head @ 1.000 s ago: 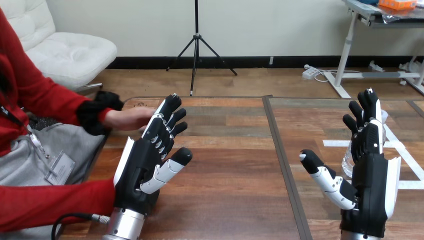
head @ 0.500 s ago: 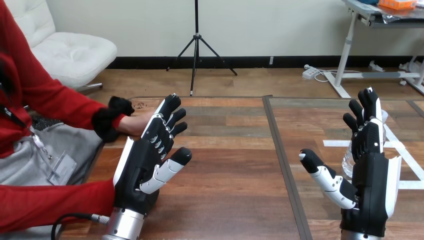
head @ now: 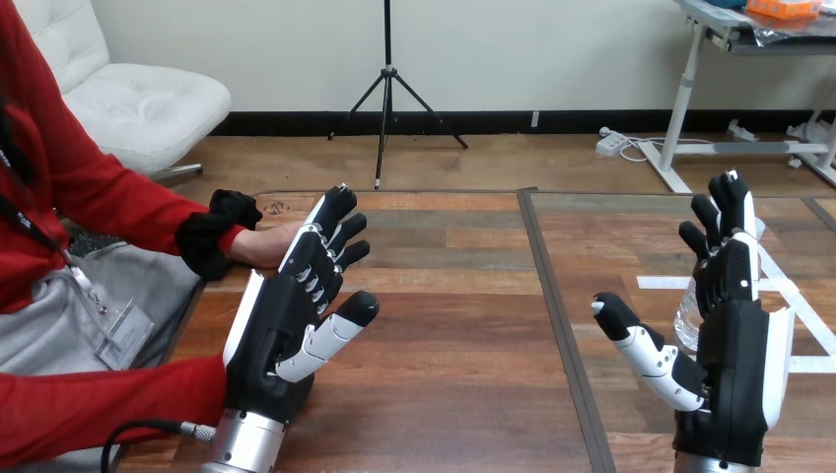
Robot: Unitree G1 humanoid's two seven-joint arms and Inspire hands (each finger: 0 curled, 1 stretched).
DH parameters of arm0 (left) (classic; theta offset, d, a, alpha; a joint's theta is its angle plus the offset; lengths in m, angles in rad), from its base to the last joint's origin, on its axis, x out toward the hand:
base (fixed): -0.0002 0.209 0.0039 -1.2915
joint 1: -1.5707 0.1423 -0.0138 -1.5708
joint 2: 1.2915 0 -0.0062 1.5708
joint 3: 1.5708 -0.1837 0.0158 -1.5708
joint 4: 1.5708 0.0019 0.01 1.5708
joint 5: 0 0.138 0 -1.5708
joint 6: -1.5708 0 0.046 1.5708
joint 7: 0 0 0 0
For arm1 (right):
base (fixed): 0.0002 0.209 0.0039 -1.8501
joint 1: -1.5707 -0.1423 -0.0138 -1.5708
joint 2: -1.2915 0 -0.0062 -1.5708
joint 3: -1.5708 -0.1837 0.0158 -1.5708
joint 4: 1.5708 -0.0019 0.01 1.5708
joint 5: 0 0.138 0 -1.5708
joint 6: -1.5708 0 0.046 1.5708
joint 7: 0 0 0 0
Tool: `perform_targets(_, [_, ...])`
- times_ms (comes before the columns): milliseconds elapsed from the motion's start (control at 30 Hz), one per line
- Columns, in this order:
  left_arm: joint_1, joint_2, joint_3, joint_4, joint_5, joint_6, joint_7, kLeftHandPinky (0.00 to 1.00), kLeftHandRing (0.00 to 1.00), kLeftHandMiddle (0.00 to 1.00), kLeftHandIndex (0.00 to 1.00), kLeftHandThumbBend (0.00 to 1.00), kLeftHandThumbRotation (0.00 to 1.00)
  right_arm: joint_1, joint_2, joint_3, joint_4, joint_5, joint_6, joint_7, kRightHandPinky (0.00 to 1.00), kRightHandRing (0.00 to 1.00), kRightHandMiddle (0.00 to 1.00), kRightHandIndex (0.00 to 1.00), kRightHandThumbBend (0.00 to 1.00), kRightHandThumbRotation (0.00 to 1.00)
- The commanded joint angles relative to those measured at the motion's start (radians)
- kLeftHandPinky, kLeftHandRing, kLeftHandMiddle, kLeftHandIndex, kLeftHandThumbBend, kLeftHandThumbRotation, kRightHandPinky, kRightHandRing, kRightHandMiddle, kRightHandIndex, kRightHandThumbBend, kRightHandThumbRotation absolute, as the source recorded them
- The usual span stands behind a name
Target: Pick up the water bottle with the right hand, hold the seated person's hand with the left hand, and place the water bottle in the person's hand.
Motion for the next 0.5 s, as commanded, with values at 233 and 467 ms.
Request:
perform_targets(233, [-0.043, -0.002, 0.015, -0.038, -0.013, -0.027, -0.008, 0.87, 0.92, 0.95, 0.94, 1.00, 0.63, -0.017, 0.007, -0.020, -0.064, -0.023, -0.004, -0.013, 0.88, 0.94, 0.96, 0.97, 1.00, 0.54])
perform_targets(467, [-0.043, -0.006, 0.017, -0.046, -0.025, -0.021, -0.016, 0.87, 0.92, 0.95, 0.94, 1.00, 0.64, -0.017, 0.005, -0.028, -0.070, -0.044, -0.003, -0.027, 0.88, 0.93, 0.96, 0.96, 1.00, 0.55])
